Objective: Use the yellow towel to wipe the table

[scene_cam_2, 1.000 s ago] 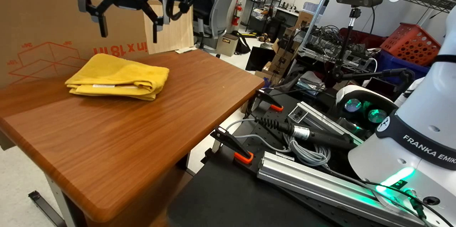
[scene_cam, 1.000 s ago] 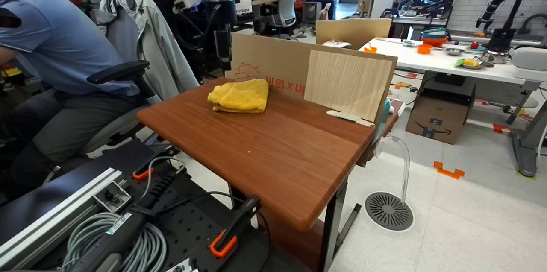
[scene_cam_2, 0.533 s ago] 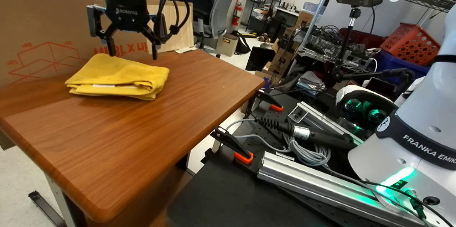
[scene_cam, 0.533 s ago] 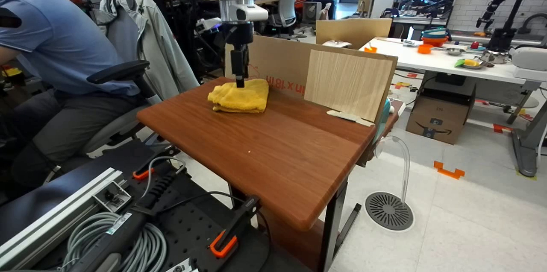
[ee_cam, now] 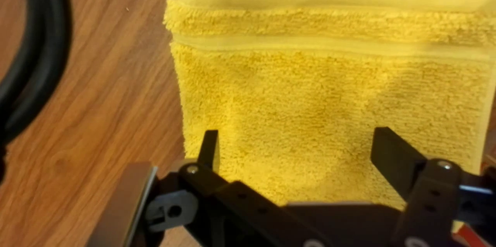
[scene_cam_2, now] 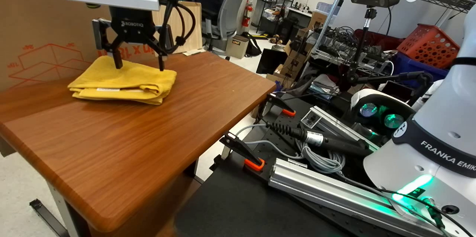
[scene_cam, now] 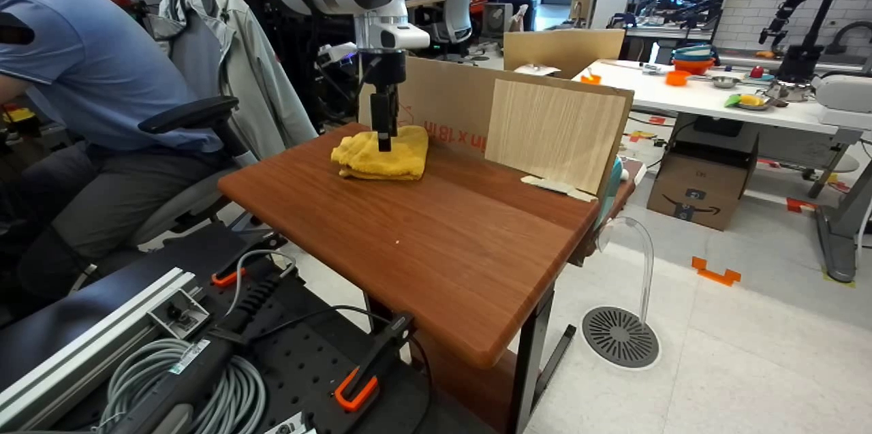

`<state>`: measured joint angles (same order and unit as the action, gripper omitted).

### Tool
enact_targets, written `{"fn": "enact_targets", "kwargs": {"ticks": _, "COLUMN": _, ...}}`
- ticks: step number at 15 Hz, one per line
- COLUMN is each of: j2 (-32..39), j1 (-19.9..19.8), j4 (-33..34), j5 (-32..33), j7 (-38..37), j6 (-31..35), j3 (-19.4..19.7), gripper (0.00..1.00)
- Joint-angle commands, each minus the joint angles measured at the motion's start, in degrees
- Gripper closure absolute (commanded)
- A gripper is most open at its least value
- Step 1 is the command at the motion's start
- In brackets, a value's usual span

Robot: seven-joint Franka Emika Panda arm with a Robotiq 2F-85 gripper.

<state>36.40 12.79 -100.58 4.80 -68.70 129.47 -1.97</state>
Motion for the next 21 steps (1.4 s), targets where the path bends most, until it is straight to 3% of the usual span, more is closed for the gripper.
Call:
{"fn": "enact_targets", "kwargs": {"ticks": 1, "j2": 0.02, "j1": 2.56, "j4": -1.07, "j5": -0.04, "j7": -1.51, "j6": 3.72, "j3": 1.35, "gripper": 0.0}}
{"fn": "enact_targets", "kwargs": {"ticks": 10, "j2": 4.34, "j1": 3.2, "j4": -3.11, "j5": -1.46, "j7": -2.59, "j6": 9.13, "j3": 1.68, "gripper": 0.0}}
{"fn": "enact_targets", "kwargs": {"ticks": 21, "j2": -2.13, "j1": -1.85, "j4": -15.19, "j5": -3.35, "j7": -3.18, "j6": 8.61, "j3": 6.33, "gripper": 0.0}}
